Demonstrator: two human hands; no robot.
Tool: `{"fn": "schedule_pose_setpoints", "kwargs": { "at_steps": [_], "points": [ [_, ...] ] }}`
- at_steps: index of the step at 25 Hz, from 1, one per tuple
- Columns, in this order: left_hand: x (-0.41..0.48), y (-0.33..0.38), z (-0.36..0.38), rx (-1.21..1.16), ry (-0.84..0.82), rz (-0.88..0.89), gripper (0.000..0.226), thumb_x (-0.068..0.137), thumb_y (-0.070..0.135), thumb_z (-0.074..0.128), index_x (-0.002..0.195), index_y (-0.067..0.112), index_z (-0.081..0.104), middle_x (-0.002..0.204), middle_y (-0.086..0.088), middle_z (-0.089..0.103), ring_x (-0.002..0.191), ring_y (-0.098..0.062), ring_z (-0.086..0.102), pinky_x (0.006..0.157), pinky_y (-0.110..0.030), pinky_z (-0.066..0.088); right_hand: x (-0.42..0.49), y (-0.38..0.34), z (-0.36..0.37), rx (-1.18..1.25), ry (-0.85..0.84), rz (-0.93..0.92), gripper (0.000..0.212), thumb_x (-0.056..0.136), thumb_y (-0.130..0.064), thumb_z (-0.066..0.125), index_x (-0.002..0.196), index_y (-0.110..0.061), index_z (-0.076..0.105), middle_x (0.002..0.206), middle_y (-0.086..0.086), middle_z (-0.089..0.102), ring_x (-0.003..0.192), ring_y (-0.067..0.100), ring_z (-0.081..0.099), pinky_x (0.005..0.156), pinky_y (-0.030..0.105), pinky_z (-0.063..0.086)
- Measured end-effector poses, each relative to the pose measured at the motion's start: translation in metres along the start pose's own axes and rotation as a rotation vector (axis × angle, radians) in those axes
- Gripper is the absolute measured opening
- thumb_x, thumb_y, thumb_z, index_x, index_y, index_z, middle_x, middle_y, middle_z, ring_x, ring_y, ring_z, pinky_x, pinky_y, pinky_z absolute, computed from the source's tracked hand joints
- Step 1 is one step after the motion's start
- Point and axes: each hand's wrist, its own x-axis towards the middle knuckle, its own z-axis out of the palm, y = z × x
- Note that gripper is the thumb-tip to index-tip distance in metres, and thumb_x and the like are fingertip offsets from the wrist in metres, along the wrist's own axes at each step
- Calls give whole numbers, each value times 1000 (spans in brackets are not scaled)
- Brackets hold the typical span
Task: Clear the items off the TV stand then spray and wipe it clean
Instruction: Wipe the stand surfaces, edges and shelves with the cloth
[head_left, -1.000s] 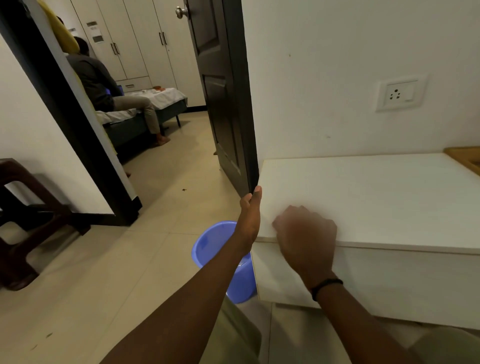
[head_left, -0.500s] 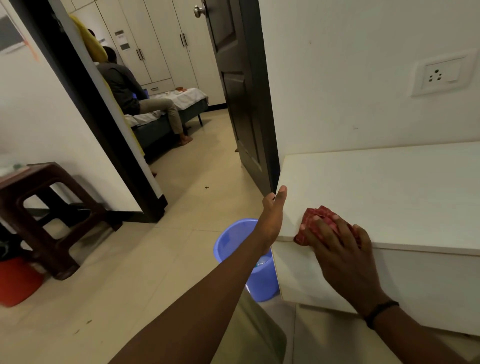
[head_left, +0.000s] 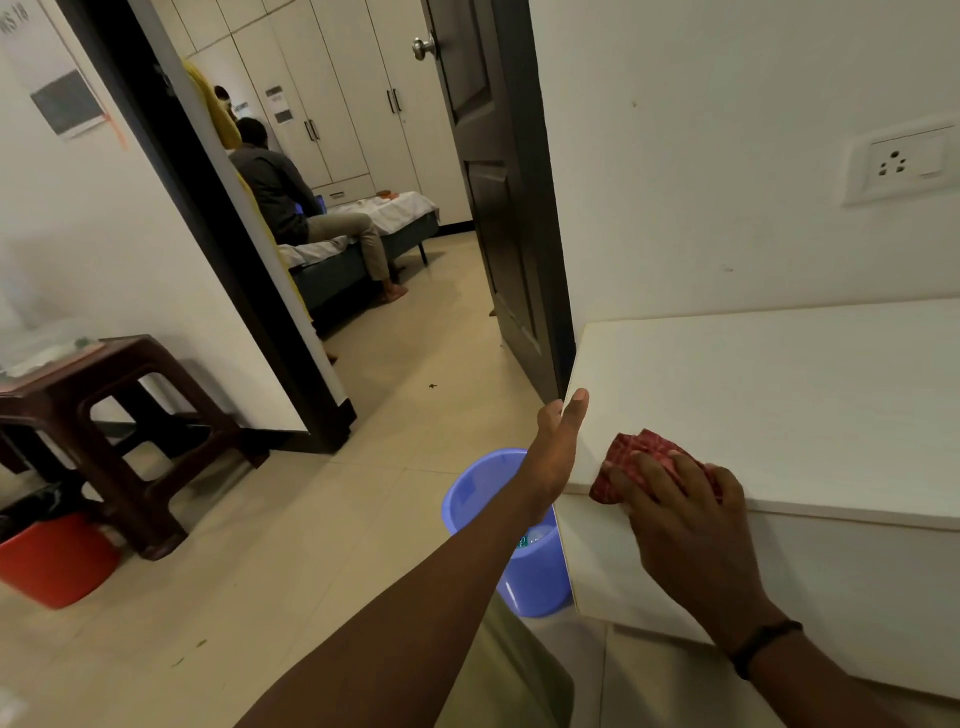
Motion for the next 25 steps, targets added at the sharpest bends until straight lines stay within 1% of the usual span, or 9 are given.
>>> {"fn": "schedule_pose_setpoints", "kwargs": {
  "at_steps": [2,5,8,11,13,15,18,21,25],
  "points": [
    [2,-2,4,42,-4,12,80,99,72,32,162,26,16,166,-2,28,150,-25,32,120,-43,29,9,-18,-3,1,-31,45,44,86,-20,62,130,-18,66,128,12,65,117,40,56,97,54,39],
    [2,-2,8,55,16,25,78,98,71,32,161,27,18,164,-3,31,147,-26,37,118,-42,33,27,-40,-10,68,-89,73,40,85,-23,61,124,-20,69,123,8,68,114,38,60,94,51,41],
    [-1,-3,12,50,40,25,79,98,72,34,160,26,19,162,-4,34,145,-27,39,120,-44,35,24,-28,-21,95,-96,35,41,85,-22,68,126,-20,69,123,8,69,111,36,63,91,49,45],
    [2,-5,10,8,22,32,84,95,76,33,161,26,16,164,-2,30,148,-25,34,118,-43,30,-2,7,-28,36,-49,-18,44,89,-25,61,131,-19,68,131,11,67,115,37,62,93,51,43],
    [2,-6,10,-22,13,36,87,94,79,33,161,28,15,165,0,27,149,-23,31,117,-42,28,-17,25,-32,1,-49,9,45,92,-29,57,134,-19,66,136,12,64,121,39,58,97,52,39],
    [2,-7,12,-4,21,38,88,93,80,33,162,28,15,165,1,29,149,-23,32,119,-43,28,-17,17,-27,-35,-35,66,44,93,-29,58,134,-17,65,136,14,63,122,42,56,99,54,39],
    [2,-7,15,-30,61,52,81,96,75,35,158,24,25,156,-4,43,141,-26,45,120,-46,34,14,-30,-14,-14,-27,48,35,96,-20,59,130,-20,65,132,9,64,122,39,58,95,50,41],
    [2,-3,10,-169,89,48,67,102,65,34,150,18,39,139,-10,59,126,-28,58,113,-48,44,25,-52,-5,4,-51,-8,41,93,-12,57,132,-25,62,131,2,63,120,34,58,92,45,39],
    [-2,-6,4,-216,77,12,76,99,71,31,161,27,19,161,-4,38,145,-27,41,122,-51,32,-8,13,-15,-39,-34,-25,55,88,-7,65,138,-27,59,139,4,60,124,35,55,98,49,37]
  ]
}}
